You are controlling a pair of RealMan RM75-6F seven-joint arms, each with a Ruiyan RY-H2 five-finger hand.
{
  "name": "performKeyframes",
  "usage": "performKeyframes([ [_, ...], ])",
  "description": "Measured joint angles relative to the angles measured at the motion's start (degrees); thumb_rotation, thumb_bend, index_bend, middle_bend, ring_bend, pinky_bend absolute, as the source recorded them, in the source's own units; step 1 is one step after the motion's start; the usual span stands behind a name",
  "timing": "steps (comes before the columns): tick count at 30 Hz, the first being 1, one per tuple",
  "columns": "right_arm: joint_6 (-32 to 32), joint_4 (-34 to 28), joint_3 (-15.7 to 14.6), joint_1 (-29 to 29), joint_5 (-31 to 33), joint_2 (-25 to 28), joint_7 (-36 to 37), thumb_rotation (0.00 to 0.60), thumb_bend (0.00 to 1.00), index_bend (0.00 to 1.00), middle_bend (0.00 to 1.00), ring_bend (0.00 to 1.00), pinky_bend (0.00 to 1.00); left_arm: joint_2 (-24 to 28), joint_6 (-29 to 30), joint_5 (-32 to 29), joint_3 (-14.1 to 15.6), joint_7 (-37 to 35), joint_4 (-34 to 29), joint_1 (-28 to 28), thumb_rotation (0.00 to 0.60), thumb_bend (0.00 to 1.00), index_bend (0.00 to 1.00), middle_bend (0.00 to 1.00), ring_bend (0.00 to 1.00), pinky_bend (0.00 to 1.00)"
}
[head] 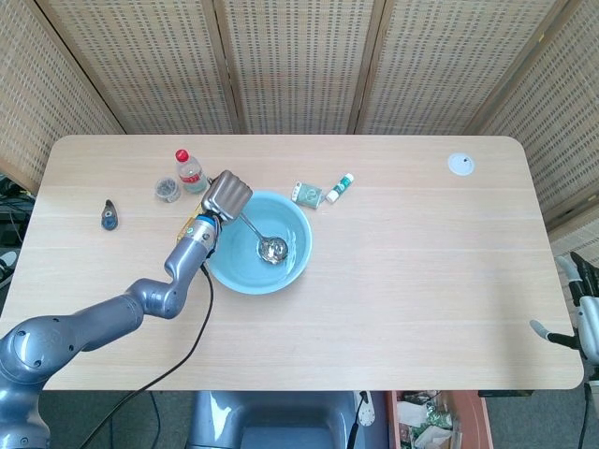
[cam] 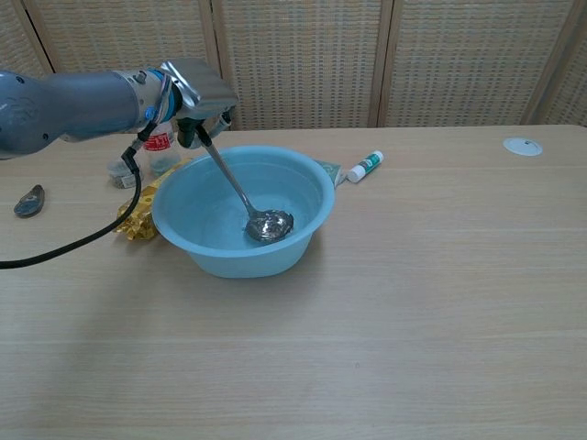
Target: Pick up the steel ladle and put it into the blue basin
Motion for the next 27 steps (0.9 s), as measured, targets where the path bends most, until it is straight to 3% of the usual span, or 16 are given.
performKeyframes([
  [8, 0.22, -0.18, 0.02, -0.08, -0.24, 0.25, 0.48, 0.600, 0.00, 0.00, 0.00, 0.00, 0.00, 0.16, 1.16, 1.12, 1.12, 1.71, -1.08, -0.12, 0.600, 0.45, 1.00, 1.00, 1.00, 1.00],
  [16, 0.15, 0.02, 0.02, -0.14, -0.18, 0.34, 1.01, 0.600, 0.00, 0.00, 0.00, 0.00, 0.00, 0.88, 1.60, 0.31, -0.35, -0.72, -3.58, 0.31, 0.600, 0.48, 1.00, 1.00, 1.00, 1.00],
  [27, 0.08, -0.22, -0.09, -0.03, -0.33, 0.15, 0.10, 0.600, 0.00, 0.00, 0.00, 0.00, 0.00, 8.71, 1.86, -3.56, -3.28, -5.69, -14.68, 1.54, 0.600, 0.48, 1.00, 1.00, 1.00, 1.00],
])
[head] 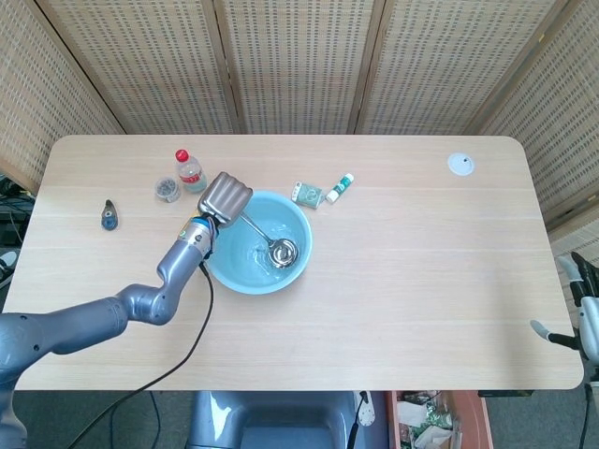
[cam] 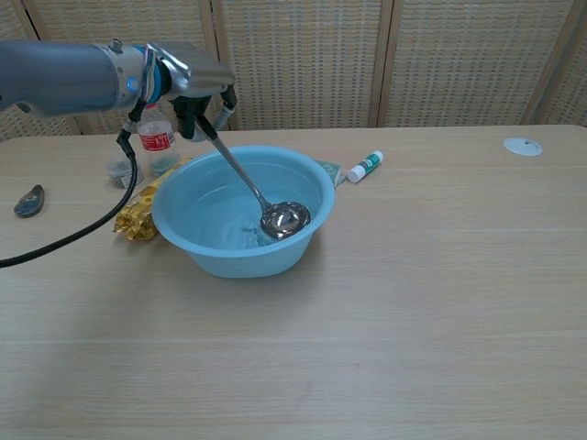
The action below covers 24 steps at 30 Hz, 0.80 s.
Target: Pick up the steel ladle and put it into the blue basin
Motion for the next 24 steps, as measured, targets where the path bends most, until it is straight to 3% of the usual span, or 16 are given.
performKeyframes([
  [5, -0.12, -0.27, -0.02, 0.11, 0.13, -0.19, -0.88, 0.600, 0.00, 0.00, 0.00, 0.00, 0.00, 5.60, 0.23, -3.53, -0.74, -1.72, -6.14, 0.28, 0.600, 0.48, 1.00, 1.00, 1.00, 1.00],
  [13, -0.09, -0.57, -0.03, 0.15, 0.28, -0.34, -1.88, 0.600, 0.00, 0.00, 0.00, 0.00, 0.00, 9.80, 0.61, -9.45, -0.01, -1.64, -10.02, -0.42, 0.600, 0.48, 1.00, 1.00, 1.00, 1.00],
  [24, 0.03, -0.75, -0.01, 0.16, 0.37, -0.46, -2.79, 0.600, 0.00, 0.00, 0.00, 0.00, 0.00, 14.79, 2.27, -29.13, 4.18, 6.65, -15.59, -7.37, 0.600, 0.52, 1.00, 1.00, 1.00, 1.00],
])
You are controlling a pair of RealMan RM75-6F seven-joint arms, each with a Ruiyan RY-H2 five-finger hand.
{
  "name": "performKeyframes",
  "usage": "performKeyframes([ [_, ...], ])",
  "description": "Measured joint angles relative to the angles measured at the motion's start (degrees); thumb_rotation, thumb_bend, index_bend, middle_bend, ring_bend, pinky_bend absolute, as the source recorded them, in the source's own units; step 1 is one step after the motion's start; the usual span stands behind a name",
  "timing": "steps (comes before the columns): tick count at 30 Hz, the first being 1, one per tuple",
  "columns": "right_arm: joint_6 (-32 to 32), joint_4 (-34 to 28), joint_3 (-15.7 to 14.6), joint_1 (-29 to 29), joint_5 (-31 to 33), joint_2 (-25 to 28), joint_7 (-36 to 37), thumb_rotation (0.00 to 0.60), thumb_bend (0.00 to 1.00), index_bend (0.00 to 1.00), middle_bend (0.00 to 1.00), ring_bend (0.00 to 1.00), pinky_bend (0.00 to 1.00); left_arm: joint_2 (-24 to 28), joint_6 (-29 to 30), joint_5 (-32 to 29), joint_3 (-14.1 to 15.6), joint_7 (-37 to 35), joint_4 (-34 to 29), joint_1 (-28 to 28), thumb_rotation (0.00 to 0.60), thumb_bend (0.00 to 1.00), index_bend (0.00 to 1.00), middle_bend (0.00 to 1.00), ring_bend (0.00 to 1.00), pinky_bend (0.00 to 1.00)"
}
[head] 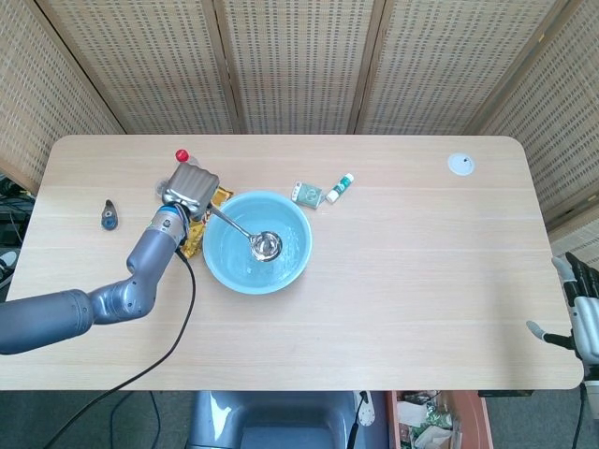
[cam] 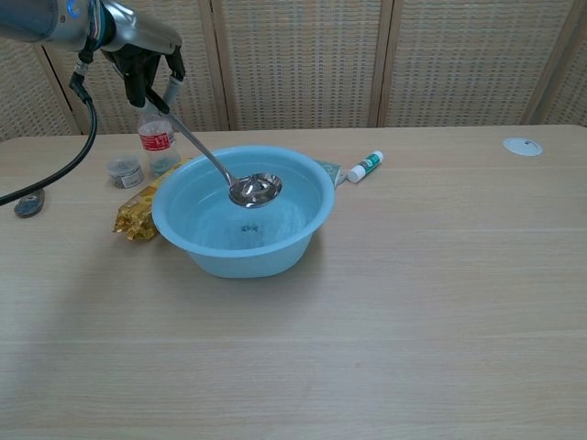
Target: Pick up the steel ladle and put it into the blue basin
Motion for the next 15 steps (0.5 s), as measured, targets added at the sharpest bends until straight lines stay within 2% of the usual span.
performKeyframes([
  [6, -0.05, 0.03, 0.07, 0.05, 0.22, -0.09, -0.46, 0.600, 0.00, 0.00, 0.00, 0.00, 0.00, 2.55, 2.40, -9.13, 2.64, 5.74, -2.75, -5.26, 0.600, 0.52, 1.00, 1.00, 1.00, 1.00],
  [15, 0.15, -0.09, 0.09, 0.00, 0.12, -0.06, -0.61, 0.600, 0.00, 0.00, 0.00, 0.00, 0.00, 4.98, 3.16, -12.40, 3.81, 6.40, -4.77, -6.99, 0.600, 0.52, 1.00, 1.00, 1.00, 1.00],
])
